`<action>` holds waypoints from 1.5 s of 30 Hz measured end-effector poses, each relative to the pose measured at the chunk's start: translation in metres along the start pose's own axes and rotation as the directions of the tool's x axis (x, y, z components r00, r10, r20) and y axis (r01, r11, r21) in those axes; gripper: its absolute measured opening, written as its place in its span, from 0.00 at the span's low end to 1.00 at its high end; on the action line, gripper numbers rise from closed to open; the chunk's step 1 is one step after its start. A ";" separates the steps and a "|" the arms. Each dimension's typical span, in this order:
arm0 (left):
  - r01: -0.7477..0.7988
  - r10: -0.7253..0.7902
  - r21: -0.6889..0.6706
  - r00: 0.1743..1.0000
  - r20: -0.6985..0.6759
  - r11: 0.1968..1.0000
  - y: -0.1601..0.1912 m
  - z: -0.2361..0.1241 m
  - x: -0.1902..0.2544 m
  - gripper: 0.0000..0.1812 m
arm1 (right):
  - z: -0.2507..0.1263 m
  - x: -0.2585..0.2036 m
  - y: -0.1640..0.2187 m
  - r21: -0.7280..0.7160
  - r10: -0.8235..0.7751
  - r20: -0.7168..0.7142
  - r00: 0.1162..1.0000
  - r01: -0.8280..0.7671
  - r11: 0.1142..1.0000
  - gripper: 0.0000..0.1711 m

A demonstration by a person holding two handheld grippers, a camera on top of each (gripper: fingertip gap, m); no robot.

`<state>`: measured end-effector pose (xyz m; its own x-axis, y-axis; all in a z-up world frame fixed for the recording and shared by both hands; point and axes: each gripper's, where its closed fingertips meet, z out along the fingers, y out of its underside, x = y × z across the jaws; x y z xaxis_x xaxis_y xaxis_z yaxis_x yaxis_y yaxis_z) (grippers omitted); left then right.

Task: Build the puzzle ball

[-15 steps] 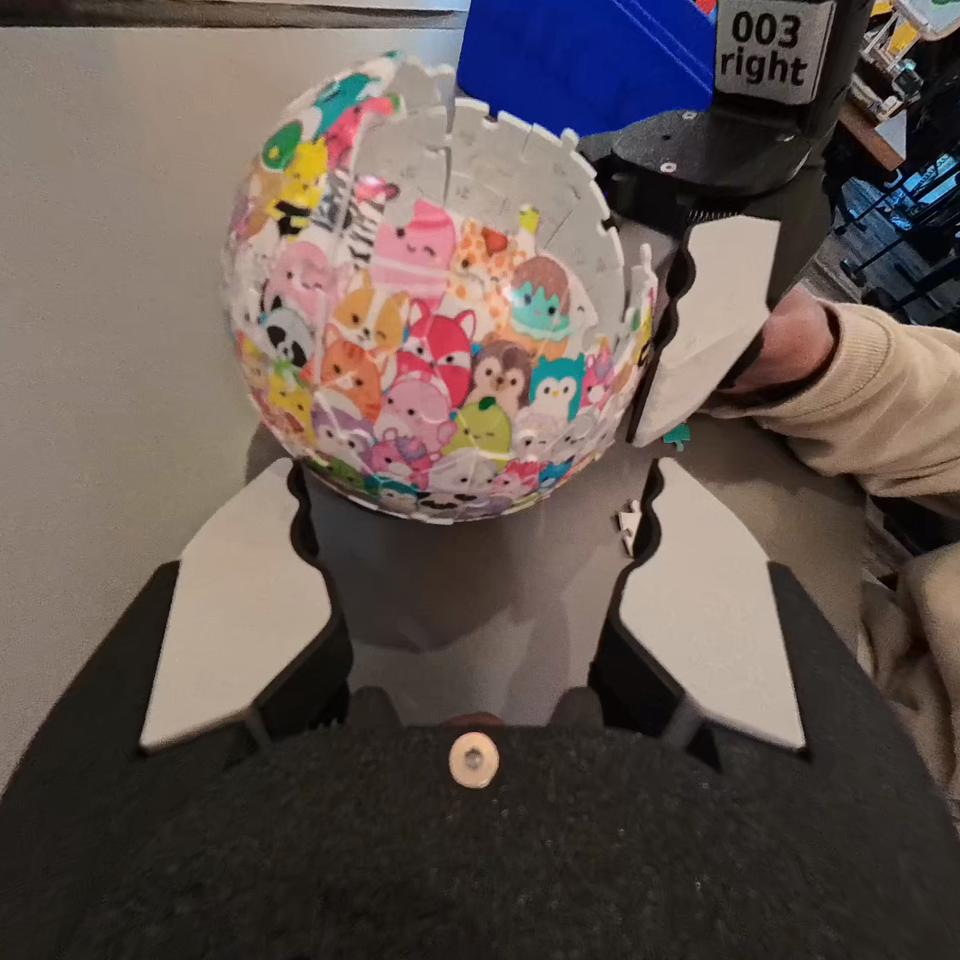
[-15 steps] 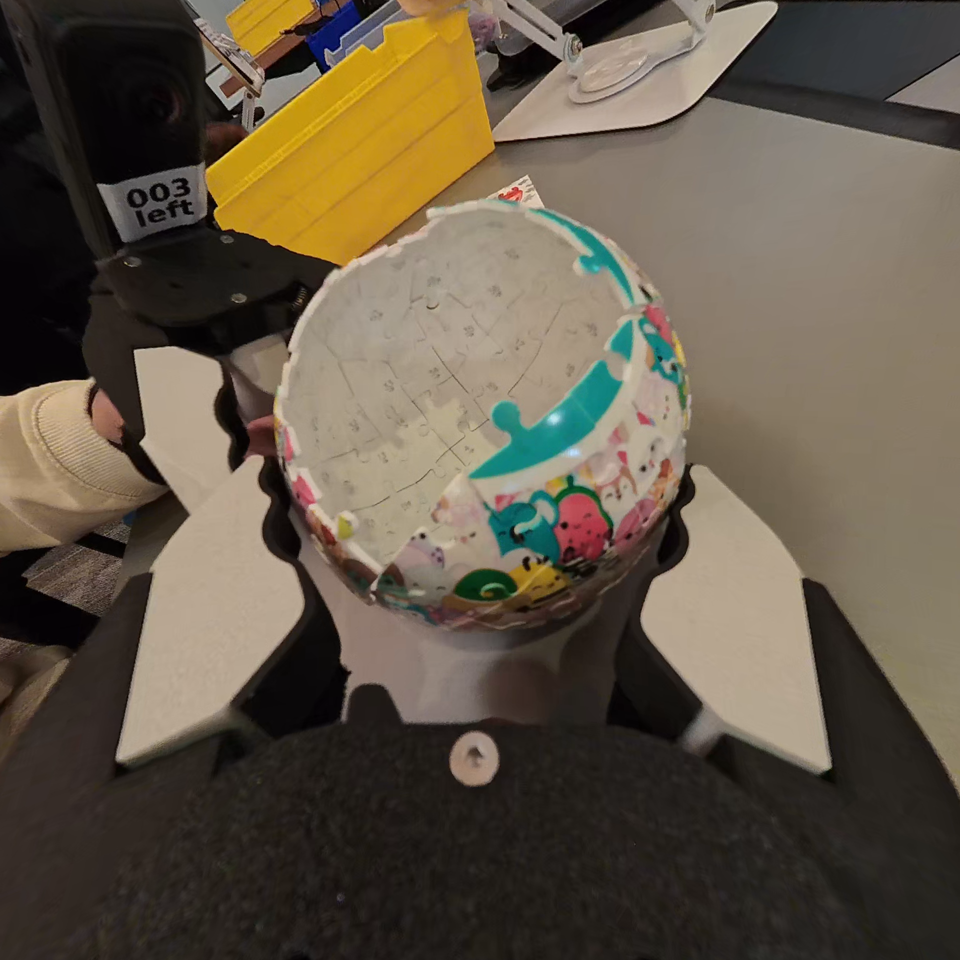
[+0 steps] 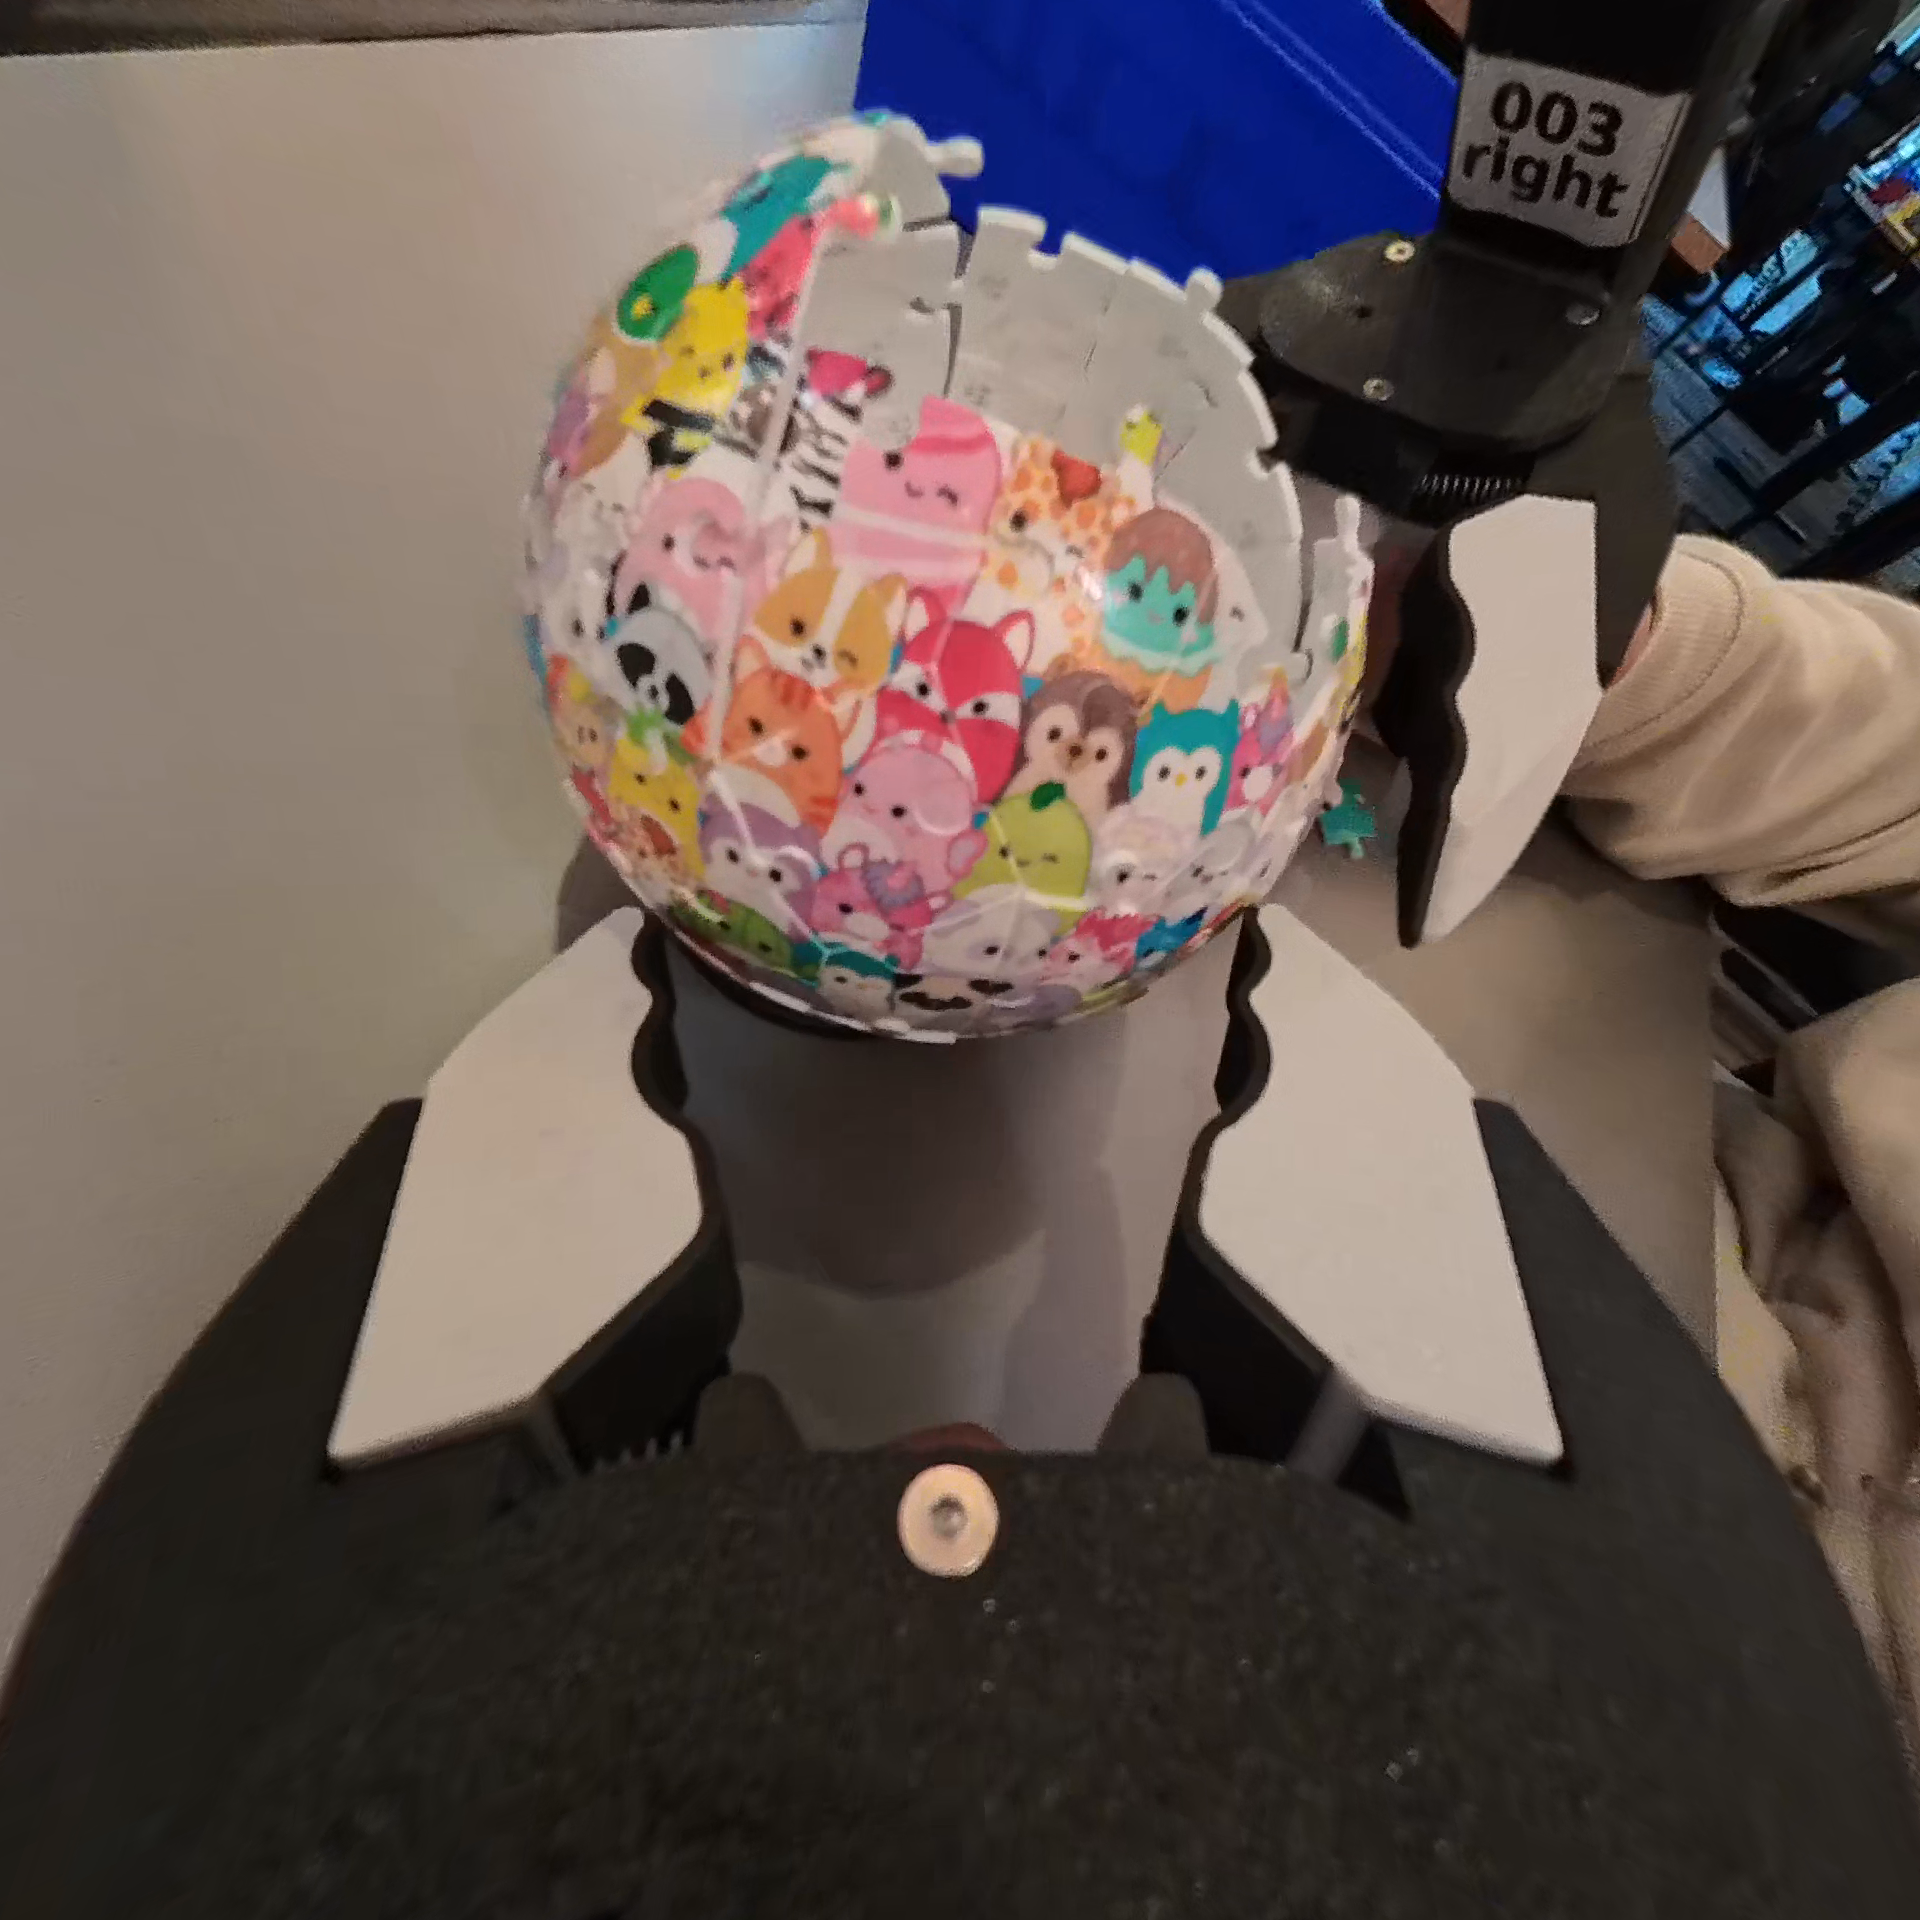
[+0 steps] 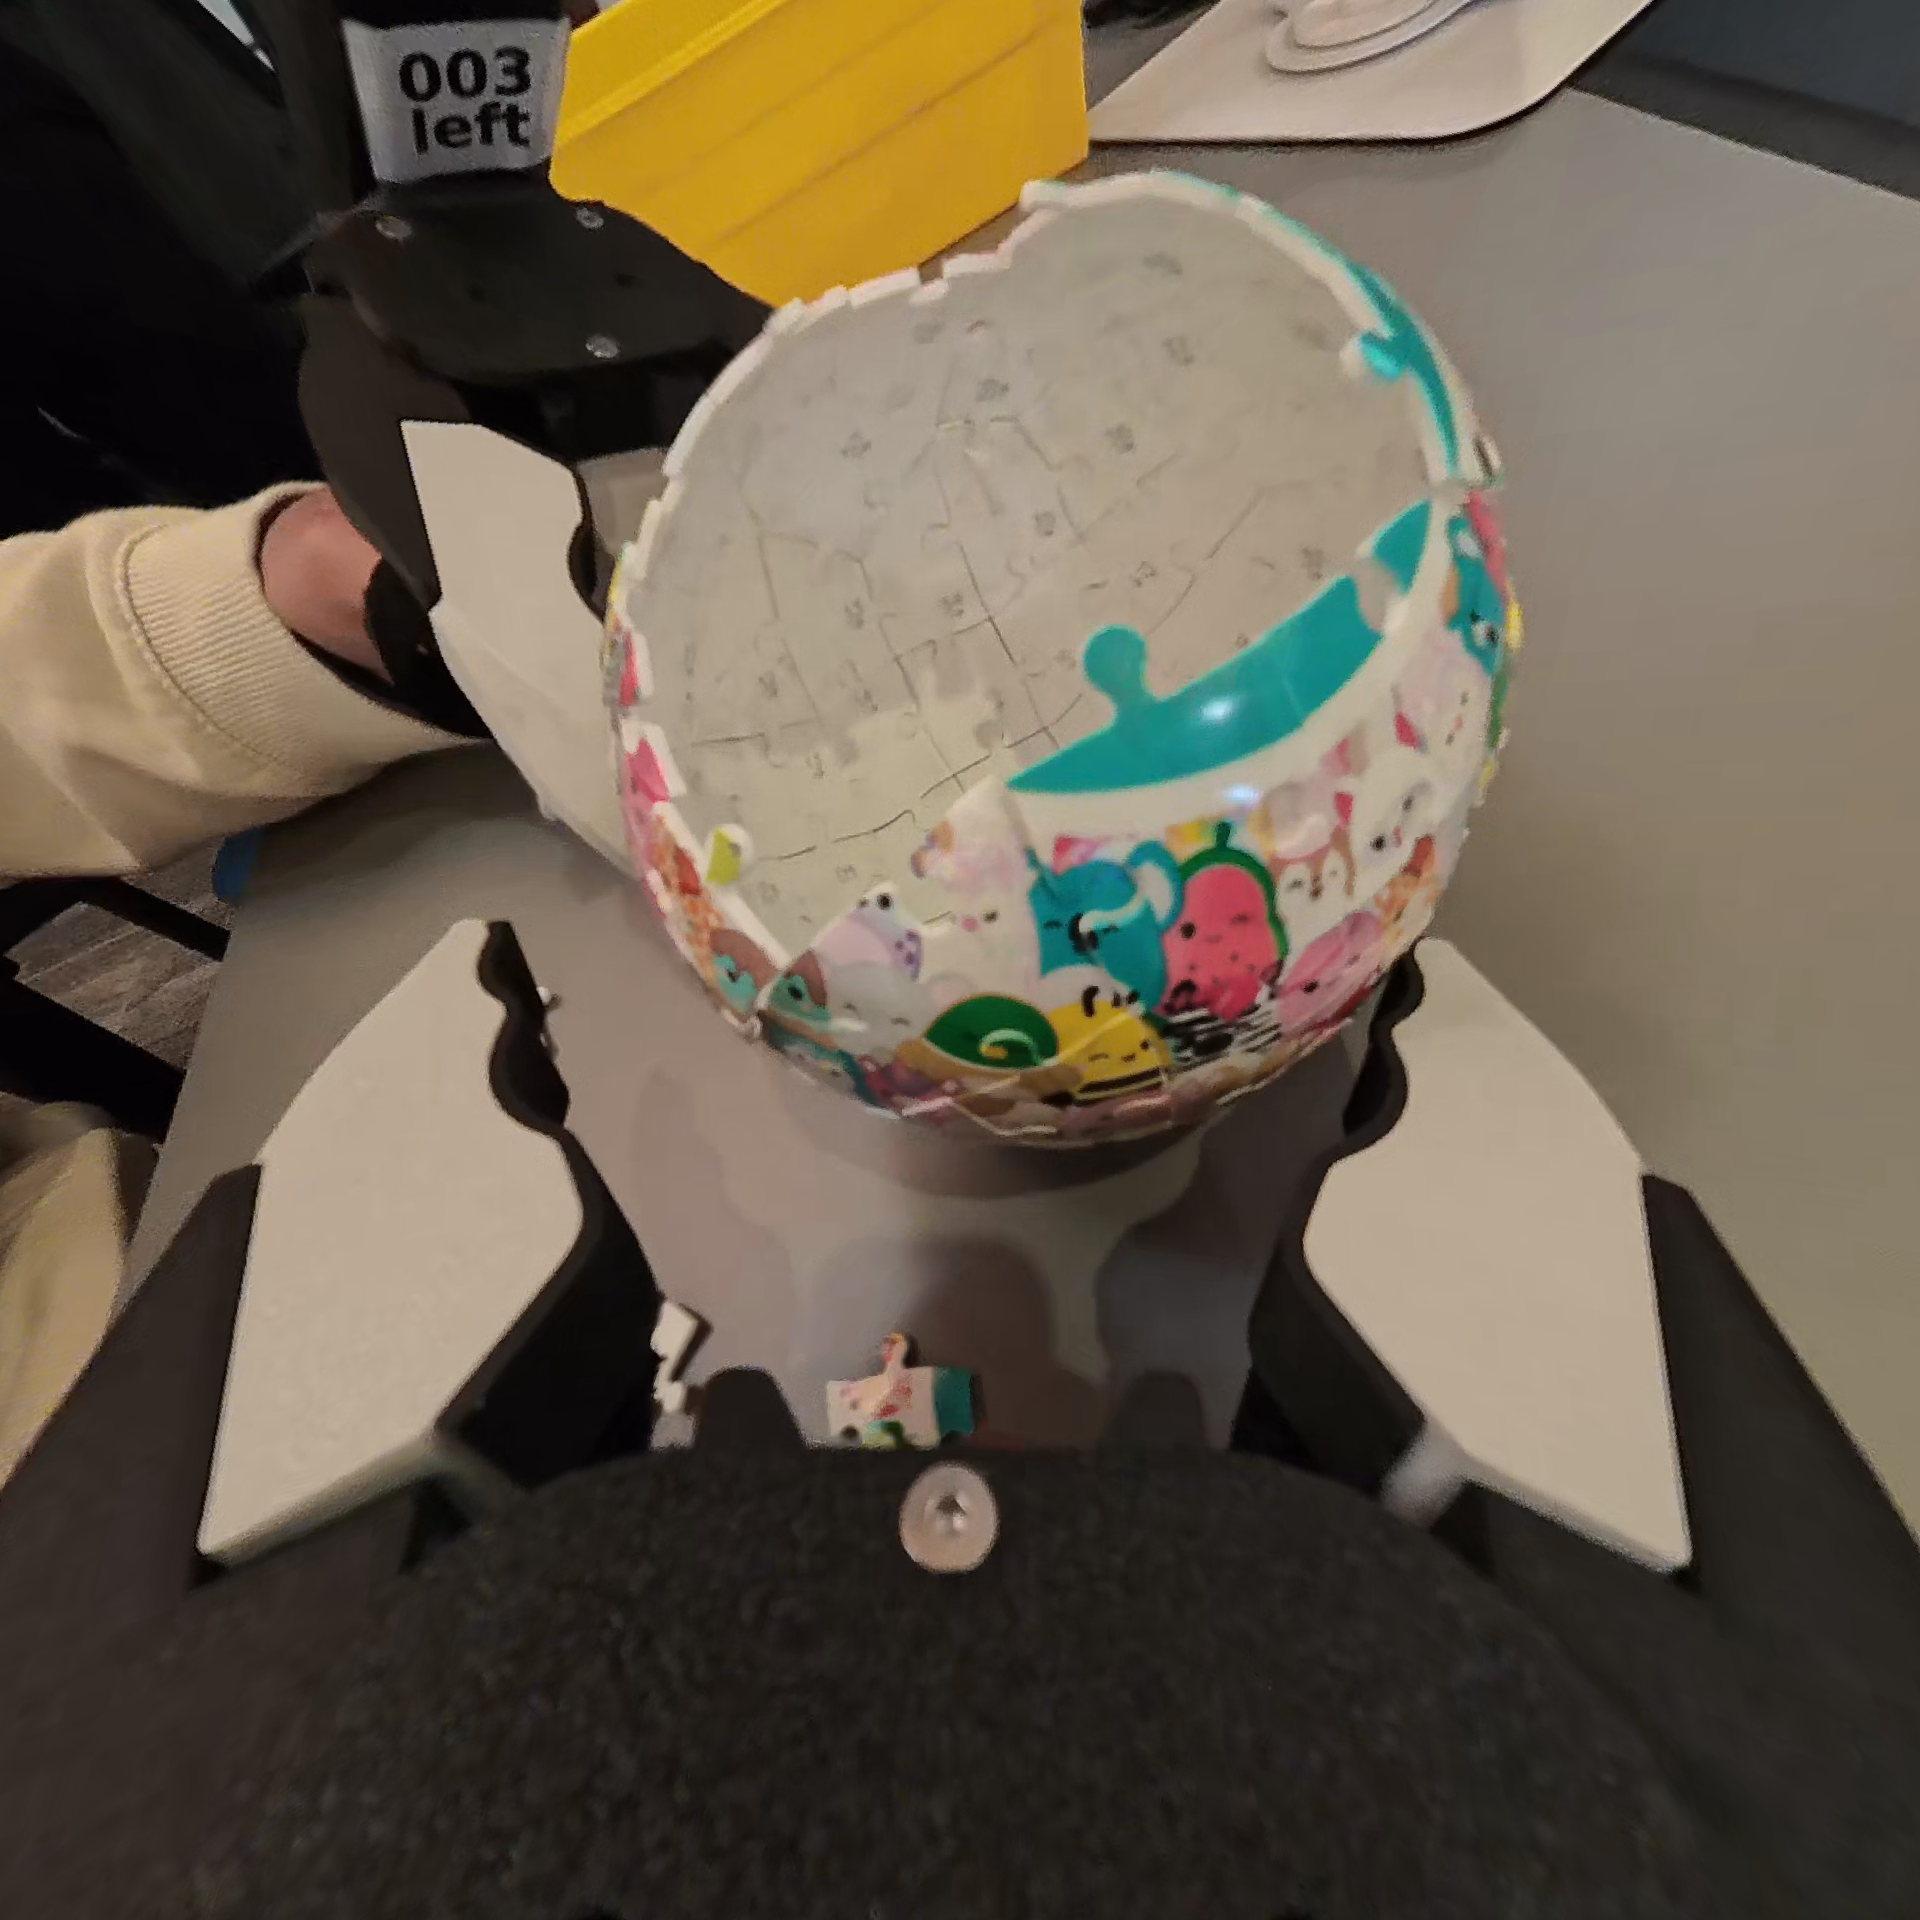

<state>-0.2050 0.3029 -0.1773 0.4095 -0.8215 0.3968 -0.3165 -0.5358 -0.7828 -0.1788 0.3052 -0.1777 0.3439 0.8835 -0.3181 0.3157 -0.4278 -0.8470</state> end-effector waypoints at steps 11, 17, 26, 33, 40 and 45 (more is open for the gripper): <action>-0.003 0.001 -0.038 0.998 -0.063 0.999 0.007 -0.009 -0.001 0.56 | -0.037 0.012 -0.007 0.052 0.020 -0.047 0.999 -0.018 0.998 0.68; -0.014 0.011 -0.054 0.999 -0.050 0.998 0.011 -0.007 0.001 0.56 | -0.039 0.017 -0.021 0.122 0.085 -0.001 0.996 -0.085 0.989 0.69; -0.019 0.017 -0.053 0.999 -0.041 0.998 0.009 -0.003 0.003 0.55 | -0.036 0.012 -0.019 0.126 0.088 -0.011 0.996 -0.086 0.988 0.70; -0.027 0.027 -0.052 1.000 -0.009 0.998 0.011 -0.007 0.002 0.55 | -0.033 0.018 -0.019 0.132 0.085 -0.069 0.994 -0.075 0.988 0.72; -0.014 0.013 0.008 0.992 0.124 1.000 0.016 -0.021 0.000 0.51 | -0.068 0.004 -0.045 0.122 -0.099 -0.074 0.992 0.108 0.987 0.50; 0.021 -0.030 0.055 0.986 0.167 0.998 0.024 -0.038 0.012 0.49 | -0.074 -0.050 -0.059 -0.042 -0.334 0.268 0.904 0.357 0.933 0.32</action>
<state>-0.2400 0.2722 -0.1733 0.5557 -0.7611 0.3346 -0.2603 -0.5415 -0.7994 -0.1488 0.2720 -0.0804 -0.0320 0.9924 -0.1189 0.4544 -0.0915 -0.8861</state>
